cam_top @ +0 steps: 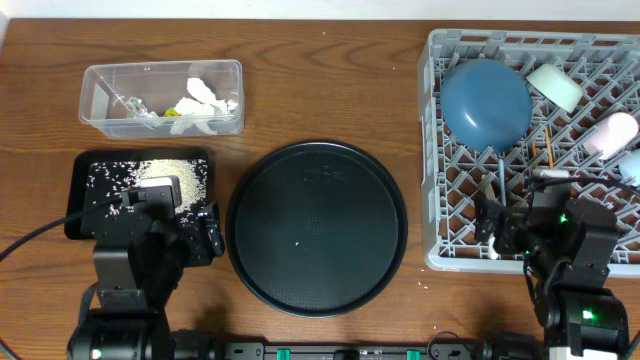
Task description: Sort waste into correct bins and load items into the dishwasher rack
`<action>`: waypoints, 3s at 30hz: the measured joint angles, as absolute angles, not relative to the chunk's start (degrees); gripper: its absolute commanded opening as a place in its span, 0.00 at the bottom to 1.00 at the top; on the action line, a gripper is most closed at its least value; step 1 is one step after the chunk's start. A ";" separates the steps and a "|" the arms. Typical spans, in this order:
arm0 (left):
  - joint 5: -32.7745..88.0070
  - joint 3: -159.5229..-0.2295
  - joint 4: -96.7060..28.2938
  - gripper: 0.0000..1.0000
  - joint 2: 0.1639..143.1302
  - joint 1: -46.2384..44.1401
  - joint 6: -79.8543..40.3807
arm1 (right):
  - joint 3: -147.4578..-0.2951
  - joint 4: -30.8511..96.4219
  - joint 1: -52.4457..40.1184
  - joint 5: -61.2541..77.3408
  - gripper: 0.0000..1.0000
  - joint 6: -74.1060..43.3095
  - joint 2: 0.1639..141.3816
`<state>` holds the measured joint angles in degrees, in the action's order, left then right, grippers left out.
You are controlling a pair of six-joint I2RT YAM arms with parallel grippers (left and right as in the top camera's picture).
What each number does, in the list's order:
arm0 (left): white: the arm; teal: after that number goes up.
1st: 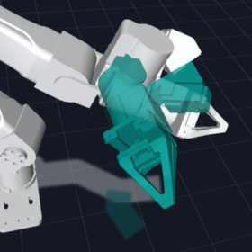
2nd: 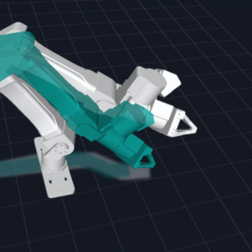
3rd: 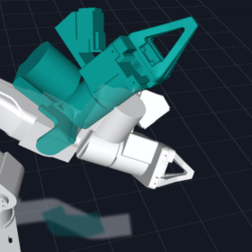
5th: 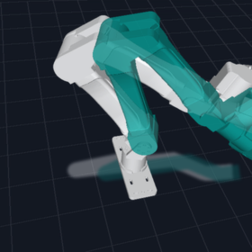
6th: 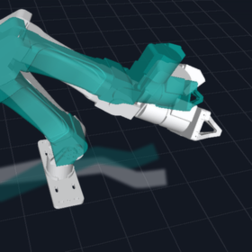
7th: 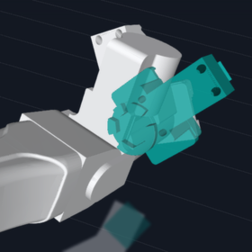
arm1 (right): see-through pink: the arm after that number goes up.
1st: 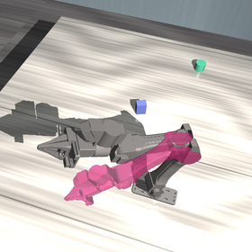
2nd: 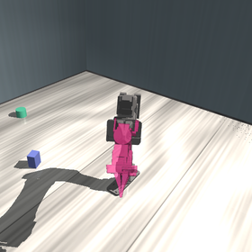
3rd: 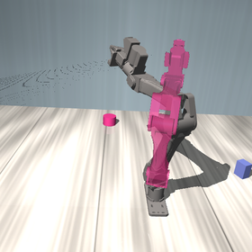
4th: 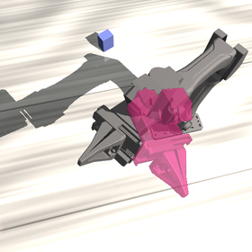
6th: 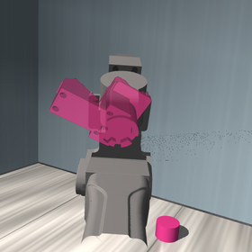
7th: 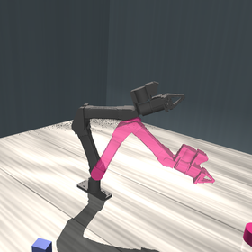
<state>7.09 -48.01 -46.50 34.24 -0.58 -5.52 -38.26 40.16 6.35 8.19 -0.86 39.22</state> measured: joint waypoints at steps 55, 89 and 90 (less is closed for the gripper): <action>7.09 -47.86 -46.52 0.82 34.06 -0.58 -5.52 | -2.15 -4.62 -0.84 6.57 0.99 -0.75 1.96; 7.09 -47.86 -46.52 0.82 34.06 -0.58 -5.52 | -0.38 3.81 -0.86 3.16 0.99 2.76 0.71; 7.09 -47.86 -46.52 0.82 34.06 -0.58 -5.52 | -0.38 3.81 -0.86 3.16 0.99 2.76 0.71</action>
